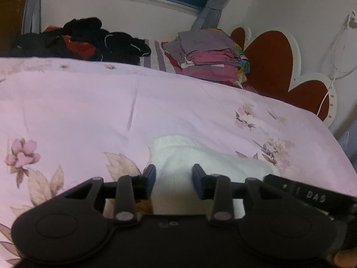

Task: Fold small clothes

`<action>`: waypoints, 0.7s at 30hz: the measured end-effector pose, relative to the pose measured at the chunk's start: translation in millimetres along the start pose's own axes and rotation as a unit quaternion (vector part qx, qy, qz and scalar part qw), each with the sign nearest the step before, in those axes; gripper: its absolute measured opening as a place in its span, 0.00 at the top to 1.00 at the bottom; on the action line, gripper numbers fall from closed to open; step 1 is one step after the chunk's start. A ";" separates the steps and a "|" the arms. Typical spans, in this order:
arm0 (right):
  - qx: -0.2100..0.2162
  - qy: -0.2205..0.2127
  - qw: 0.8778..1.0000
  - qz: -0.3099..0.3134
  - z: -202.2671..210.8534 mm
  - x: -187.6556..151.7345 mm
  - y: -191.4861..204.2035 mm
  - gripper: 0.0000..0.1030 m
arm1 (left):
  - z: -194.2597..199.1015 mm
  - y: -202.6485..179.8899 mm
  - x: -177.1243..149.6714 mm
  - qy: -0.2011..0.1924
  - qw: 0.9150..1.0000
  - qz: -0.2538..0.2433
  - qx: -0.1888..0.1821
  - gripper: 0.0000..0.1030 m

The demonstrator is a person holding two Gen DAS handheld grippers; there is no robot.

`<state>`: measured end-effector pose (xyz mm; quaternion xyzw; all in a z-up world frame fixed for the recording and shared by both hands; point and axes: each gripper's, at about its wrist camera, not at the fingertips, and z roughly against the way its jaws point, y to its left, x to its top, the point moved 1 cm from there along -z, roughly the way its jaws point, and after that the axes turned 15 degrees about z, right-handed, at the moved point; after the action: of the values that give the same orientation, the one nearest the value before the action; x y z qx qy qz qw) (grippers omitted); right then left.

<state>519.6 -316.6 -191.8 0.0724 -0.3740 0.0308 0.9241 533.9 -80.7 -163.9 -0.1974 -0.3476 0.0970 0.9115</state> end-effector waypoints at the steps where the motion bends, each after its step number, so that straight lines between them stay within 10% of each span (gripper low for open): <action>1: -0.001 -0.004 1.000 -0.001 4.6 0.3 0.5 0.61 | 3.6 -0.8 -0.3 -0.002 1.000 -0.004 0.001 0.64; 21: 0.051 0.035 0.998 0.002 120.6 -94.9 21.0 0.61 | 88.7 40.0 -67.2 0.041 0.999 -0.027 -0.007 0.65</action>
<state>366.3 -315.1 -169.9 0.1173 -0.3398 0.0544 0.9316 423.1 -39.8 -160.6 -0.1980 -0.3158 0.0616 0.9259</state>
